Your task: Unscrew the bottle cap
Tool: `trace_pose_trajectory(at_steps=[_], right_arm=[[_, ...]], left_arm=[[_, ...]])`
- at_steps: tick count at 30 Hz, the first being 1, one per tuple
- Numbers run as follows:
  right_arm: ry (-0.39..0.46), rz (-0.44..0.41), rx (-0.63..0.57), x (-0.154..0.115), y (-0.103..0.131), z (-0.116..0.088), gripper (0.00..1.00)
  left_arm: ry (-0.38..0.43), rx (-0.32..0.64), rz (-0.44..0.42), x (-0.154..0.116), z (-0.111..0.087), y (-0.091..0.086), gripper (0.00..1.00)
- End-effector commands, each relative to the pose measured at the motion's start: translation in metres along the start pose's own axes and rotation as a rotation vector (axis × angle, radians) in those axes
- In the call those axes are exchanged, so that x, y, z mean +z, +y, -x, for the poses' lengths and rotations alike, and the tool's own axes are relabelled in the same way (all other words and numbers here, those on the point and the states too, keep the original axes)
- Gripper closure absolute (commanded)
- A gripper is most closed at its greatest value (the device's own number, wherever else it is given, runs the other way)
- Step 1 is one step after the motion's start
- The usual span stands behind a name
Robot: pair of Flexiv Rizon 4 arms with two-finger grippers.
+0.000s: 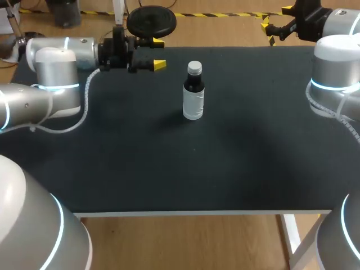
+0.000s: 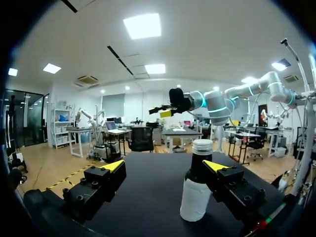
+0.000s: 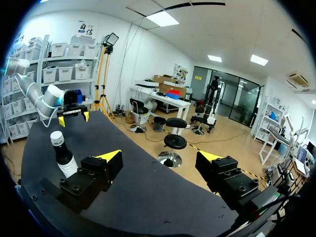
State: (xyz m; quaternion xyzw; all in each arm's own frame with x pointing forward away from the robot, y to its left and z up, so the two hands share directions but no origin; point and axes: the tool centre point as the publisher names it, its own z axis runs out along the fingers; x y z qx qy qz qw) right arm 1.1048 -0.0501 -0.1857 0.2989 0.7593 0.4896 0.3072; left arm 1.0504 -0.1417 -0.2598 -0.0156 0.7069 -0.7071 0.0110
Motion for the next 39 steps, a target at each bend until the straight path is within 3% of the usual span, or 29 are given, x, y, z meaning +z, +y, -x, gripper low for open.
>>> trace_pose_trajectory(at_steps=[1,20,39], right_arm=[[0.000,-0.002,0.000,0.000,0.000,0.000,0.00],[0.000,-0.002,0.000,0.000,0.000,0.000,0.00],[0.000,-0.002,0.000,0.000,0.000,0.000,0.00]], left_arm=[[0.033,0.001,-0.025,0.007,-0.001,0.006,0.00],[0.127,-0.025,-0.028,0.034,-0.033,0.014,0.00],[0.187,-0.047,-0.026,0.051,-0.050,0.021,0.00]])
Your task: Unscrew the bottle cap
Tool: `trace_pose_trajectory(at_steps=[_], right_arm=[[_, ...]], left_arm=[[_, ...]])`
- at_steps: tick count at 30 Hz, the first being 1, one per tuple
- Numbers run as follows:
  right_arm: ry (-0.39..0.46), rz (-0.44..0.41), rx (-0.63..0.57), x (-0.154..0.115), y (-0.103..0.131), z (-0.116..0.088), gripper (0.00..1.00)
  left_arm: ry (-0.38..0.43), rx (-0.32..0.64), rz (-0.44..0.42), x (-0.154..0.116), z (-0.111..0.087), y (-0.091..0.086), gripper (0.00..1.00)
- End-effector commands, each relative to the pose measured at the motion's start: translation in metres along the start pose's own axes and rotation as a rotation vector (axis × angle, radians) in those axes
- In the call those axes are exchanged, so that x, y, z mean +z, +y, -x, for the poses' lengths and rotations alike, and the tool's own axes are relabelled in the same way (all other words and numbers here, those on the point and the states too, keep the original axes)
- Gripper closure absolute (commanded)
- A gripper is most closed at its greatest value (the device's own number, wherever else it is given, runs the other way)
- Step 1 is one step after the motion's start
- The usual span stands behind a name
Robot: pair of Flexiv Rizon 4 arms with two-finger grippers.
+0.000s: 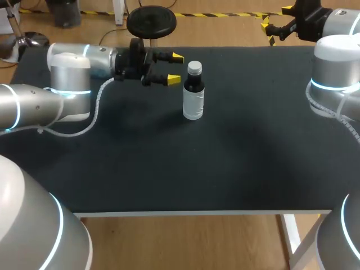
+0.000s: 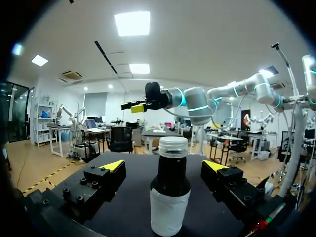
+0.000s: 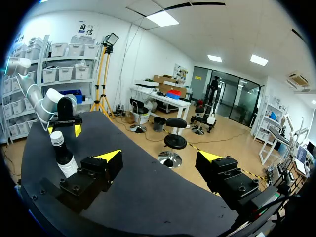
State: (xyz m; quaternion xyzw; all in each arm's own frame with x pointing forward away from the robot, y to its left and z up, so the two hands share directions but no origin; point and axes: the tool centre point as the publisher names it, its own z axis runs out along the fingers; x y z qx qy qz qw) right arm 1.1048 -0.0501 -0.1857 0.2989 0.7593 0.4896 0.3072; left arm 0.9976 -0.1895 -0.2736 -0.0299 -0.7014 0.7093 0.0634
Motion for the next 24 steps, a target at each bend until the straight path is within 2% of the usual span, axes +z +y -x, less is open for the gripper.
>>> trace_pose_trajectory(at_steps=[1,24], right_arm=[[0.000,-0.002,0.000,0.000,0.000,0.000,0.00],[0.000,-0.002,0.000,0.000,0.000,0.000,0.00]], left_arm=[[0.018,-0.005,-0.016,0.006,0.006,0.008,0.00],[0.116,-0.010,0.003,0.037,0.007,0.014,0.00]])
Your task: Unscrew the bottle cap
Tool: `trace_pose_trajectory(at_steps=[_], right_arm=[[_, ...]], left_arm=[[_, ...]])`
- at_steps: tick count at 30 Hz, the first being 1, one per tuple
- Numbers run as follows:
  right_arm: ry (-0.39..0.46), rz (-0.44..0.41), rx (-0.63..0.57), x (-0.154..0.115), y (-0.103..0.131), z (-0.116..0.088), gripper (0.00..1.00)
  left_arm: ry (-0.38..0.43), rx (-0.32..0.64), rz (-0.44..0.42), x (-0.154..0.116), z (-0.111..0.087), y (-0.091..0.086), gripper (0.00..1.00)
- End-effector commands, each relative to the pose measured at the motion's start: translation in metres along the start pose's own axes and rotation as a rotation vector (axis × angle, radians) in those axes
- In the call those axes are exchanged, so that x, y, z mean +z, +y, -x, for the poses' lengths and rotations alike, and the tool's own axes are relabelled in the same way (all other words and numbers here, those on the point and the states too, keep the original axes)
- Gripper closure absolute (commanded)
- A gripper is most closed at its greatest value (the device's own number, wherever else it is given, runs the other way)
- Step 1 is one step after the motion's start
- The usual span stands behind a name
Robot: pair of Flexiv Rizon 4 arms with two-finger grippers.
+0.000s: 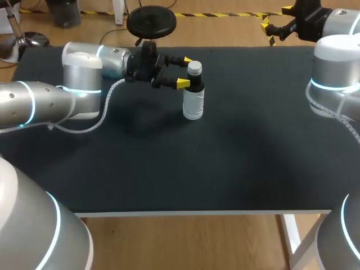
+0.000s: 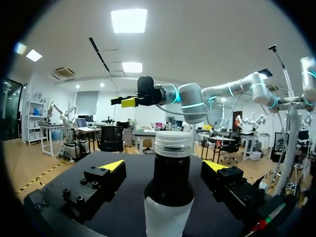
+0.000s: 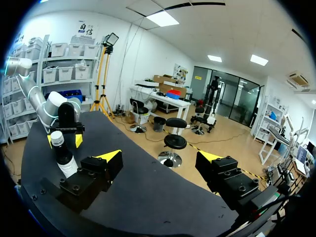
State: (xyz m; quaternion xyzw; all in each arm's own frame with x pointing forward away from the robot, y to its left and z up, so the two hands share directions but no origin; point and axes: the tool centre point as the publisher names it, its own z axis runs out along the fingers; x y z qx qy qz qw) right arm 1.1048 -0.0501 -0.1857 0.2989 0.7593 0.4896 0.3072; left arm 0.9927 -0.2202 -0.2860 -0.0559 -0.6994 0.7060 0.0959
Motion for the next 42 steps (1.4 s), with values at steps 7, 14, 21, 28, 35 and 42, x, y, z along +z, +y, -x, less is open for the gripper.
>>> trace_pose_trajectory(at_steps=[7,14,21,28,35,42], right_arm=[[0.000,-0.002,0.000,0.000,0.000,0.000,0.00],[0.000,-0.002,0.000,0.000,0.000,0.000,0.00],[0.000,-0.002,0.000,0.000,0.000,0.000,0.00],[0.000,-0.002,0.000,0.000,0.000,0.000,0.00],[0.000,-0.002,0.000,0.000,0.000,0.000,0.00],[0.000,-0.002,0.000,0.000,0.000,0.000,0.00]], left_arm=[[0.060,0.004,0.011,0.015,0.009,0.001,0.00],[0.081,0.006,0.011,0.021,0.009,0.001,0.00],[0.092,0.004,0.010,0.024,0.008,0.003,0.00],[0.099,0.001,0.007,0.026,0.007,0.004,0.00],[0.100,0.002,0.009,0.026,0.007,0.005,0.00],[0.099,0.007,0.012,0.026,0.007,0.005,0.20]])
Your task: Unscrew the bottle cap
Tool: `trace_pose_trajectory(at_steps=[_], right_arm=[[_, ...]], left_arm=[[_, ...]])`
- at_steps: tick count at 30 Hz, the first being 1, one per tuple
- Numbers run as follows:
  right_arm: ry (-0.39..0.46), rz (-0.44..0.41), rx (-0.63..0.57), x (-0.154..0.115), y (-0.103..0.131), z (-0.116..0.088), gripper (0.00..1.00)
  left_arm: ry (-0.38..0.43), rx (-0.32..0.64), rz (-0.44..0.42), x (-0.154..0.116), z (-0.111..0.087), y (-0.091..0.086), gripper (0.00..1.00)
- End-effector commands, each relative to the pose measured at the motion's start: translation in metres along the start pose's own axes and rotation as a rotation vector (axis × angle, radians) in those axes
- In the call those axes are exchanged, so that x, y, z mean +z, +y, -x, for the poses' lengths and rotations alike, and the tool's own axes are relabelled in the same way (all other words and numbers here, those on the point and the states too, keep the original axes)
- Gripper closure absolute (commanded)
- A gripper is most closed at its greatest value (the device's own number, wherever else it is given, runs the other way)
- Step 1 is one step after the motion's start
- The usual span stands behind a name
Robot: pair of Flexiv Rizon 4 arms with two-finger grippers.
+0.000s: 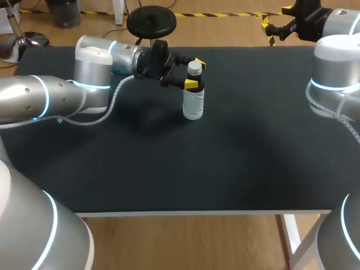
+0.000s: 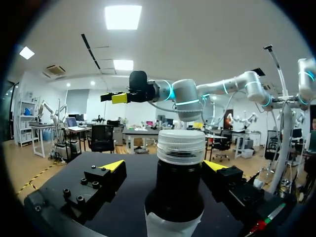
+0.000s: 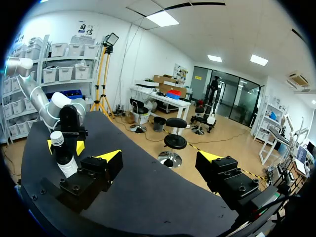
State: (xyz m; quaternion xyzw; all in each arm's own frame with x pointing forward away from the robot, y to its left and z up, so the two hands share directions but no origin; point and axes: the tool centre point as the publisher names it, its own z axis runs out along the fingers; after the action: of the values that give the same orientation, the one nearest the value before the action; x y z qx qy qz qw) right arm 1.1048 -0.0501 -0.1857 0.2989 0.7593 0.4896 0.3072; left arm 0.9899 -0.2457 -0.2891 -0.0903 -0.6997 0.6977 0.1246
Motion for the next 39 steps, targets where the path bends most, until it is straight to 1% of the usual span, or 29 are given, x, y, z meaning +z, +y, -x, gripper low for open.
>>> trace_pose_trajectory(at_steps=[1,3,7,8,9,11,12,13,14,16,23,33,39], right_arm=[[0.000,-0.002,0.000,0.000,0.000,0.000,0.00],[0.000,-0.002,0.000,0.000,0.000,0.000,0.00],[0.000,-0.002,0.000,0.000,0.000,0.000,0.00],[0.000,-0.002,0.000,0.000,0.000,0.000,0.00],[0.000,-0.002,0.000,0.000,0.000,0.000,0.00],[0.000,-0.002,0.000,0.000,0.000,0.000,0.00],[0.000,-0.002,0.000,0.000,0.000,0.000,0.00],[0.000,-0.002,0.000,0.000,0.000,0.000,0.00],[0.000,-0.002,0.000,0.000,0.000,0.000,0.00],[0.000,-0.002,0.000,0.000,0.000,0.000,0.00],[0.000,-0.002,0.000,0.000,0.000,0.000,0.00],[0.000,-0.002,0.000,0.000,0.000,0.000,0.00],[0.000,-0.002,0.000,0.000,0.000,0.000,0.00]], left_arm=[[0.010,0.003,-0.004,0.000,0.004,0.002,0.22],[0.011,0.005,-0.004,0.000,0.004,0.002,0.22],[0.015,0.009,-0.003,0.001,0.005,0.001,0.33],[0.016,0.009,-0.002,0.001,0.005,0.001,0.47],[0.015,0.009,-0.001,0.001,0.005,0.001,0.54],[0.013,0.009,-0.002,0.001,0.005,0.001,0.64],[0.012,0.011,-0.003,0.001,0.005,0.001,0.73],[0.012,0.014,-0.004,0.001,0.004,0.000,0.84],[0.012,0.016,-0.004,0.000,0.004,0.000,0.92],[0.011,0.023,-0.005,0.000,0.003,-0.002,1.00],[0.001,0.041,-0.003,-0.002,0.002,-0.005,1.00],[-0.070,0.066,0.006,-0.022,0.004,-0.007,1.00],[-0.095,0.086,-0.001,-0.029,0.003,-0.008,1.00]])
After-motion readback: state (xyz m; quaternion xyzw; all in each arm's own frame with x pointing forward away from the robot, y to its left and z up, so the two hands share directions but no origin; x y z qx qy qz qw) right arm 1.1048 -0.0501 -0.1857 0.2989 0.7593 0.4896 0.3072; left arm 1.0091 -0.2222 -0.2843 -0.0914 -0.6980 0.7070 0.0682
